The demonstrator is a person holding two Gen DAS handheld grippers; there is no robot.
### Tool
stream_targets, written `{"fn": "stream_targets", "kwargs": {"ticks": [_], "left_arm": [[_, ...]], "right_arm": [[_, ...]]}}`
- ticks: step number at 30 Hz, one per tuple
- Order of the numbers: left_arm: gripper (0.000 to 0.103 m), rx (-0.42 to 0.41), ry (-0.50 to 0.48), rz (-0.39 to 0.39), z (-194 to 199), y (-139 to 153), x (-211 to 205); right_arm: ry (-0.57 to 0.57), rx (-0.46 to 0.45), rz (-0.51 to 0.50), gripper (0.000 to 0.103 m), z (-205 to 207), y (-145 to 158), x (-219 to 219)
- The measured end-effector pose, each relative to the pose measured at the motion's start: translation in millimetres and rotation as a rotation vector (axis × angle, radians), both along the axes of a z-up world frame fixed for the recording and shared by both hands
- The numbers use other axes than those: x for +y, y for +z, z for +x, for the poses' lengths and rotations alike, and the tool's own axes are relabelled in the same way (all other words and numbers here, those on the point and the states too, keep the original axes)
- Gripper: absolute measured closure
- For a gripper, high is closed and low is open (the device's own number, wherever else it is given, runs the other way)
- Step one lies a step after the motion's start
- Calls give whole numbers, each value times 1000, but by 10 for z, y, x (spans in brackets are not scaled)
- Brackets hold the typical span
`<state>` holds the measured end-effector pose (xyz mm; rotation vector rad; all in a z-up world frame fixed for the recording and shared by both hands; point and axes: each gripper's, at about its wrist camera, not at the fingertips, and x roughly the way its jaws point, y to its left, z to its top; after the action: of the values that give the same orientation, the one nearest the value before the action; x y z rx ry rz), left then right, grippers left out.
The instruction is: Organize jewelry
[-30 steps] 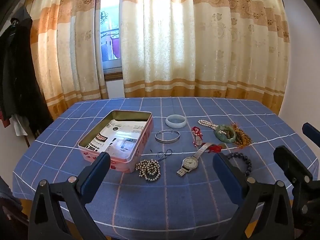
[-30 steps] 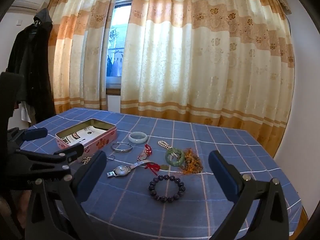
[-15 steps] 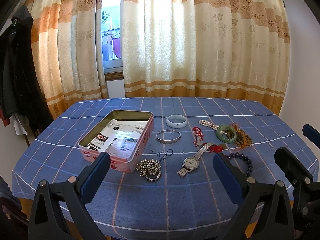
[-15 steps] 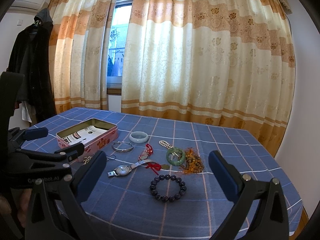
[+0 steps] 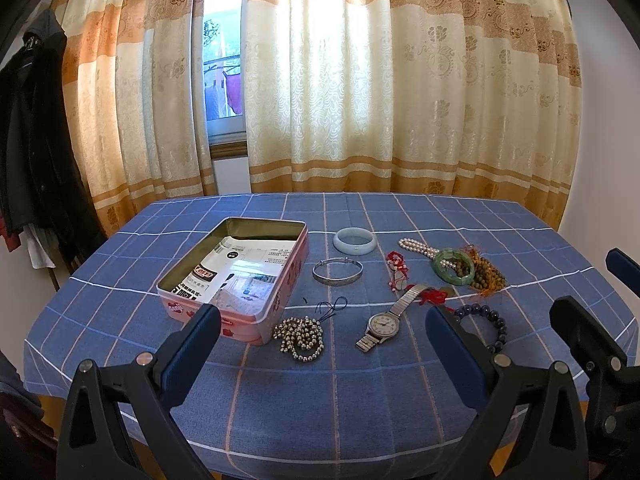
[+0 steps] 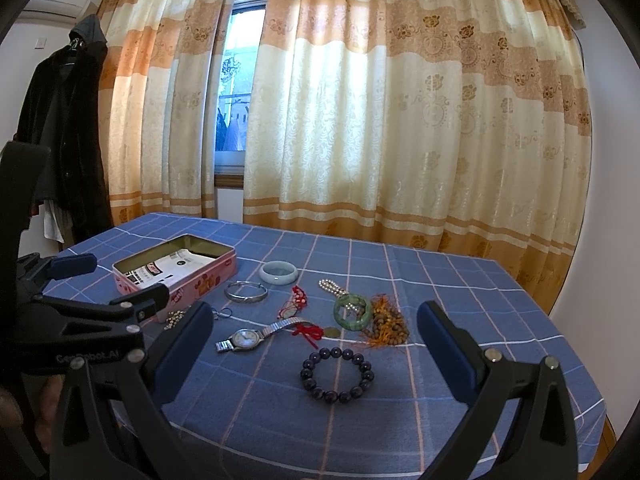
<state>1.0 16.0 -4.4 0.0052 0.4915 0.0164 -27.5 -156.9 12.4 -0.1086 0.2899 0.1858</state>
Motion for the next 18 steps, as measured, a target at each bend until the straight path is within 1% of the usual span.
{"fn": "stream_targets", "kwargs": {"ticks": [18], "left_arm": [[1, -2, 2, -2, -2, 3, 0]], "right_arm": [[4, -2, -4, 0, 6, 27, 27]]}}
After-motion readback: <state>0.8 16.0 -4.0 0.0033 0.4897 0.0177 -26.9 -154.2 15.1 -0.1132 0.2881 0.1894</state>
